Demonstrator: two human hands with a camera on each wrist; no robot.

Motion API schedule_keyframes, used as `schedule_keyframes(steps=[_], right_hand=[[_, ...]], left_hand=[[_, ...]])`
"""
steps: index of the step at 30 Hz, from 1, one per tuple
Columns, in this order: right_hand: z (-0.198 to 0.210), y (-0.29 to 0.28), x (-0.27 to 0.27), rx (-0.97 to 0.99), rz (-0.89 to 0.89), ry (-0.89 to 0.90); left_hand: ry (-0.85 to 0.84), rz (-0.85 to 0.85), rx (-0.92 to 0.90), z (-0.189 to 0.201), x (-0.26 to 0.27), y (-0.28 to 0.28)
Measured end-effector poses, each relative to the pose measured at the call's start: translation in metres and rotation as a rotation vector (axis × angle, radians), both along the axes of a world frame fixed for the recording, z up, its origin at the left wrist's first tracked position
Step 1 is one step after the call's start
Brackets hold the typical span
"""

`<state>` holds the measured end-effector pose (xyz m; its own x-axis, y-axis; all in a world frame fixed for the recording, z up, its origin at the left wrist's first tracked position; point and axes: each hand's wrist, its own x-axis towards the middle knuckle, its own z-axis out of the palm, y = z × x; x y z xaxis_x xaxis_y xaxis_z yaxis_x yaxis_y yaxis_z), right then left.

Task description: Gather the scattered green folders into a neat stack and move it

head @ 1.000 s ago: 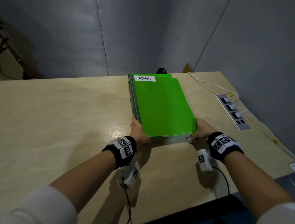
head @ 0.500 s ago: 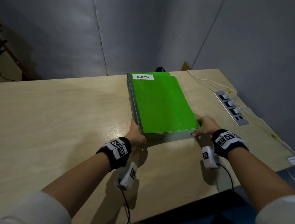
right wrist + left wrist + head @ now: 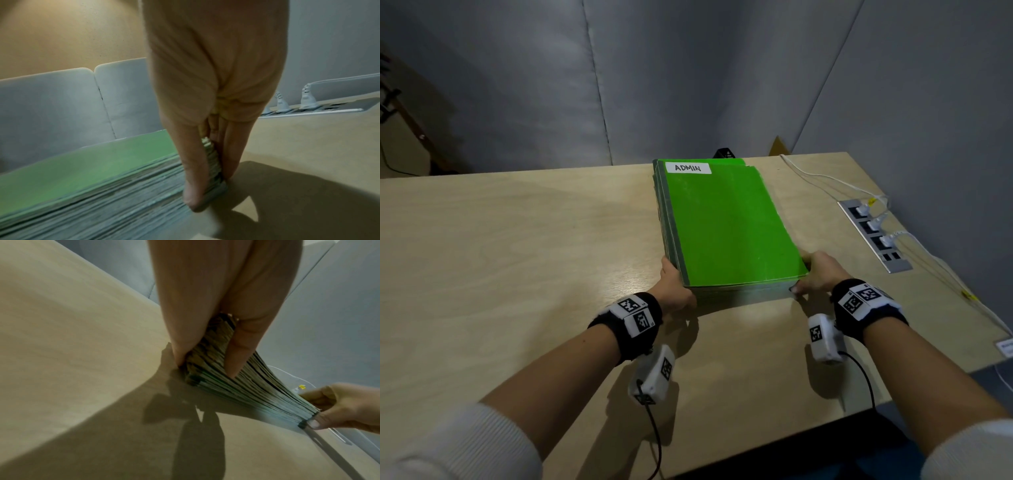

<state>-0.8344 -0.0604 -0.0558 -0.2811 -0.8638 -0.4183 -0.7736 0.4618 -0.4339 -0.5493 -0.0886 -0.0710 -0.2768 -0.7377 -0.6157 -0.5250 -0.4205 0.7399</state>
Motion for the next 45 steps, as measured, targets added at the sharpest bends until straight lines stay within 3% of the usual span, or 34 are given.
schedule_keyframes(steps=[4, 17, 30, 40, 45], right_hand=[[-0.004, 0.004, -0.008, -0.014, -0.012, -0.131], [-0.044, -0.007, -0.029, -0.026, -0.138, -0.027], [-0.042, -0.010, -0.021, 0.001, -0.186, 0.004], [-0.037, 0.010, -0.011, -0.088, -0.244, -0.112], [-0.040, 0.019, -0.001, -0.150, -0.293, -0.063]], left_hand=[[0.060, 0.029, 0.024, 0.002, 0.010, -0.002], [0.002, -0.052, 0.007, 0.005, 0.003, 0.008], [0.129, 0.025, 0.060, 0.002, 0.005, 0.005], [0.133, -0.069, 0.022, 0.008, 0.021, 0.006], [0.130, -0.072, 0.022, 0.007, 0.031, 0.006]])
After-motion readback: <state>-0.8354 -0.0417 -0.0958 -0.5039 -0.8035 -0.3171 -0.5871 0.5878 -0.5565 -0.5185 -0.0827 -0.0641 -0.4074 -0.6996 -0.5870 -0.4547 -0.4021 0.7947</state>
